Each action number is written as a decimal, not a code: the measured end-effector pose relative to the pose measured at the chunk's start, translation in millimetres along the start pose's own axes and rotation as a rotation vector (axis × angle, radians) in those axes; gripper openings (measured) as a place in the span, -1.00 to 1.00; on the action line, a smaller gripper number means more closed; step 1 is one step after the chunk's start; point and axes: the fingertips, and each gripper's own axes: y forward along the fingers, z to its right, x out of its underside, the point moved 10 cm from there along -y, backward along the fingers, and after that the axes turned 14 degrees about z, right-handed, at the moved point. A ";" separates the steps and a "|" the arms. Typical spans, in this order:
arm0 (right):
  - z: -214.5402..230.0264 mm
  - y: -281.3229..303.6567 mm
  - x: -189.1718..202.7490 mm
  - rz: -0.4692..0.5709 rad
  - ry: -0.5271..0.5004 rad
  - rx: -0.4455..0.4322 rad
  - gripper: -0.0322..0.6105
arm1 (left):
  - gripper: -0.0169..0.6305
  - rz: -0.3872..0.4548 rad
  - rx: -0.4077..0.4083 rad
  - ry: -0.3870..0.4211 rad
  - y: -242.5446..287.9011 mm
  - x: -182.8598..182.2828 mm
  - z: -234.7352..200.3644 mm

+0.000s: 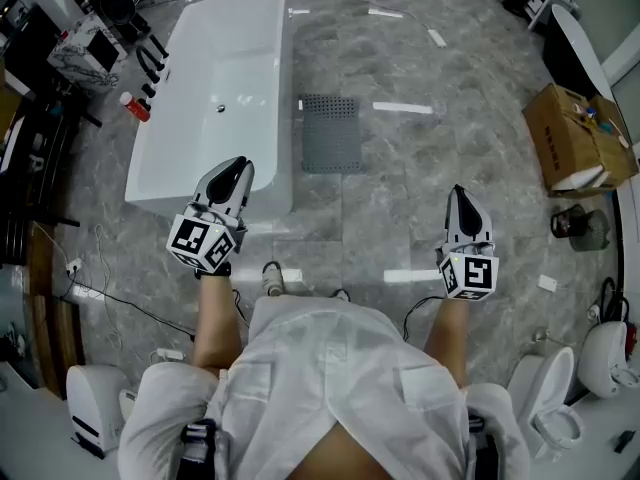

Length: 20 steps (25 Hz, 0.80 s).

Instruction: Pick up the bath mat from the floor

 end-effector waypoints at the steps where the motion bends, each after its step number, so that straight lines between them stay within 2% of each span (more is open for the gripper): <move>1: 0.1 0.3 -0.1 -0.001 -0.002 -0.001 -0.82 | -0.79 -0.002 0.001 0.000 -0.2 0.1 0.1; 8: -0.6 -0.5 0.4 -0.004 -0.004 -0.006 -0.82 | -0.79 -0.012 -0.004 -0.004 -2.9 2.2 1.0; 14: 2.1 -6.1 3.3 0.042 0.034 -0.014 -0.81 | -0.79 -0.024 0.013 -0.001 -1.5 5.2 7.4; 20: 7.7 -16.4 6.7 0.024 0.033 -0.029 -0.80 | -0.79 -0.036 0.022 0.007 0.6 5.3 15.7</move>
